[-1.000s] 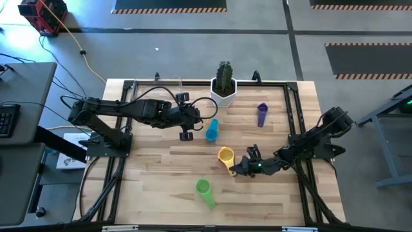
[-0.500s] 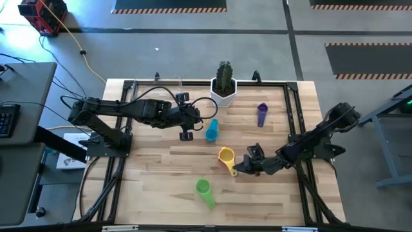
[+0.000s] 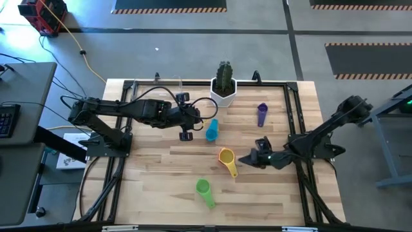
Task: Nest measuring cups in basket
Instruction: Stack the green measuring cup on the yellow measuring cup
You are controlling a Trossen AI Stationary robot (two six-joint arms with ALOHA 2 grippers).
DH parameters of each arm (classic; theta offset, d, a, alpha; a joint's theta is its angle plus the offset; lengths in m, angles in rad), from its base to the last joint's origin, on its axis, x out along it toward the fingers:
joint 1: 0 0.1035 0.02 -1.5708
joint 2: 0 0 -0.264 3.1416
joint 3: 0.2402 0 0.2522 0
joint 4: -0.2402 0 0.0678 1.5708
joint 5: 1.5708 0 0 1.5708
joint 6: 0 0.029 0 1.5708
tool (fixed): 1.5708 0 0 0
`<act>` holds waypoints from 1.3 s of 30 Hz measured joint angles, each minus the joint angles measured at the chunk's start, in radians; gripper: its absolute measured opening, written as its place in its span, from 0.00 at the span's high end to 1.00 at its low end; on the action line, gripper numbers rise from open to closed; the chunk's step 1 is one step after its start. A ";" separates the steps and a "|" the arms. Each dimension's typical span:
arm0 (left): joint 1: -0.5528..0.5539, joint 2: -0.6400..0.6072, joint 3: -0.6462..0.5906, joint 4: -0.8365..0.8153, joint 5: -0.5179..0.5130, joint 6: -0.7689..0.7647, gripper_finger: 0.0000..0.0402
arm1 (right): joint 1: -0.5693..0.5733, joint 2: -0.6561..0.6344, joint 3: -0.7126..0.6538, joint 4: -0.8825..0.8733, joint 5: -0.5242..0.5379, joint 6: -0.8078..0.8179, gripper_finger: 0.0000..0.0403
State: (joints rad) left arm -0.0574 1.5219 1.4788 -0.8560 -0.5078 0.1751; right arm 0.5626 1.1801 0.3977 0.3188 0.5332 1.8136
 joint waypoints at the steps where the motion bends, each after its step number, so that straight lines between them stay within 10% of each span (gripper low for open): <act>1: 0.000 0.000 0.000 -0.001 0.000 -0.008 0.64 | 0.000 -0.018 0.000 0.000 0.025 -0.019 0.80; 10: 0.000 0.000 -0.001 -0.099 0.102 -0.178 0.64 | -0.019 -0.165 0.000 0.144 0.250 -0.409 0.80; 25: -0.046 -0.001 -0.081 -0.066 0.263 -0.669 0.64 | -0.143 -0.340 0.037 0.478 0.069 -1.106 0.79; 32: -0.108 0.006 -0.110 -0.034 0.263 -0.806 0.64 | -0.183 -0.346 0.216 0.253 -0.050 -1.322 0.79; 39: -0.172 0.044 -0.112 0.009 0.264 -0.882 0.64 | -0.198 -0.331 0.468 -0.354 -0.066 -1.262 0.79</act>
State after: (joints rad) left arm -0.2292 1.5662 1.3672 -0.8465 -0.2442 -0.7068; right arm 0.3651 0.8489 0.8659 -0.0352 0.4668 0.5519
